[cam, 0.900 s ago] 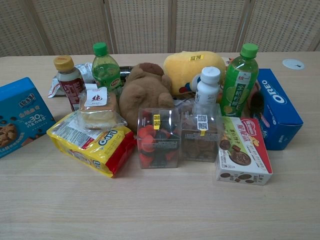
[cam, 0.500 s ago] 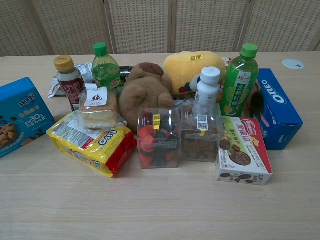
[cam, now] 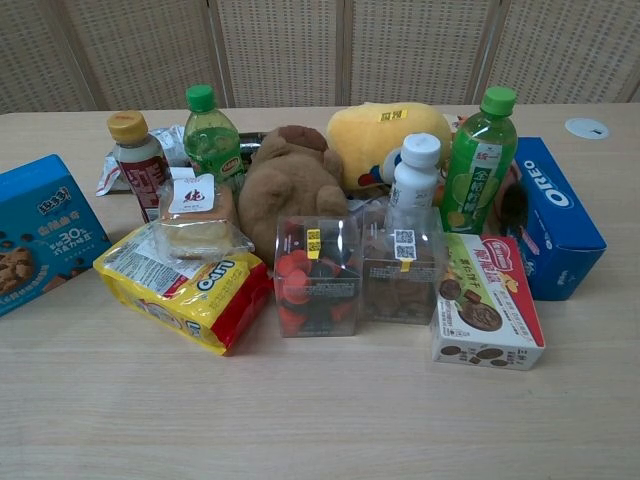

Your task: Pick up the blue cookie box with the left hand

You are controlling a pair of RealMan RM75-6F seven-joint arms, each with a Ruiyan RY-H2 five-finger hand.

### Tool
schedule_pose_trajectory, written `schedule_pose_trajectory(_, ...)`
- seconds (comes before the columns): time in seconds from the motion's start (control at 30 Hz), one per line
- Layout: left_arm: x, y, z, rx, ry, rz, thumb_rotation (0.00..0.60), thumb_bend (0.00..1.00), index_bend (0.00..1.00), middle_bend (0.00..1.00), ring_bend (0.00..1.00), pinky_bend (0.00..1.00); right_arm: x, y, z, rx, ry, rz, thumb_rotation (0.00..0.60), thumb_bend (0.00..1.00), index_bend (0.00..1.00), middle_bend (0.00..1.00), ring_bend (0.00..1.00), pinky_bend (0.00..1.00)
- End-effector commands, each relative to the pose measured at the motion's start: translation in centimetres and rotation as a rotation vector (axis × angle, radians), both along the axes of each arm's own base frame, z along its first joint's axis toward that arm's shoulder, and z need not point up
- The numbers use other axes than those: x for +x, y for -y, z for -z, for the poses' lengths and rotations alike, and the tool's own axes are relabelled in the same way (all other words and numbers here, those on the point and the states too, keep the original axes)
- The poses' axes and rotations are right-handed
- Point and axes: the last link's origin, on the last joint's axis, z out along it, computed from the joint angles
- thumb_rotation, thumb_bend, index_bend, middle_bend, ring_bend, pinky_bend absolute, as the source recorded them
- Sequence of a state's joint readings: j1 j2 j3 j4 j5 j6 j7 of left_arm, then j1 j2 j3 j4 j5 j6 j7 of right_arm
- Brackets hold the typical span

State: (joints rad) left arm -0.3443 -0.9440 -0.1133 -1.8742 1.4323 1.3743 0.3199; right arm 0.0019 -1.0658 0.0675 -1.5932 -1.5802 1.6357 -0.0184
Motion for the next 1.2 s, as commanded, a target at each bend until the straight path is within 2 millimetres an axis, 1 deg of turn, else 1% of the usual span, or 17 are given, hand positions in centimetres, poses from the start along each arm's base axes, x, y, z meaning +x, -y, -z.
schedule_pose_trajectory(0.03,-0.1,0.0,-0.1,0.002,0.005,0.005,0.494,0.18,0.0,0.04,0.06,0.0,0.0,-0.3,-0.2,-0.008,-0.003,0.008,0.586,0.22,0.0,0.01,0.0,0.0)
schedule_pose_trajectory(0.23,-0.3,0.1,0.1,-0.005,0.009,0.012,0.492,0.18,0.0,0.04,0.06,0.0,0.1,-0.7,-0.6,-0.024,-0.01,0.012,0.586,0.22,0.0,0.01,0.0,0.0)
schedule_pose_trajectory(0.57,-0.4,0.0,0.3,-0.012,0.008,0.014,0.49,0.18,0.0,0.04,0.06,0.0,0.3,-1.0,-0.6,-0.026,-0.01,0.01,0.585,0.22,0.0,0.01,0.0,0.0)
schedule_pose_trajectory(0.9,-0.7,-0.1,0.3,-0.015,0.01,0.004,0.491,0.18,0.0,0.04,0.06,0.0,0.5,-0.7,-0.4,-0.021,-0.015,0.008,0.585,0.22,0.0,0.01,0.0,0.0)
schedule_pose_trajectory(1.07,-0.8,-0.1,0.6,-0.026,0.004,-0.005,0.491,0.18,0.0,0.04,0.06,0.0,0.4,-0.7,-0.4,-0.019,-0.016,0.009,0.585,0.22,0.0,0.01,0.0,0.0)
schedule_pose_trajectory(1.2,-1.3,0.0,1.2,-0.064,-0.019,-0.043,0.492,0.18,0.0,0.03,0.06,0.0,0.3,-0.7,-0.2,-0.016,-0.013,0.012,0.585,0.22,0.0,0.01,0.0,0.0)
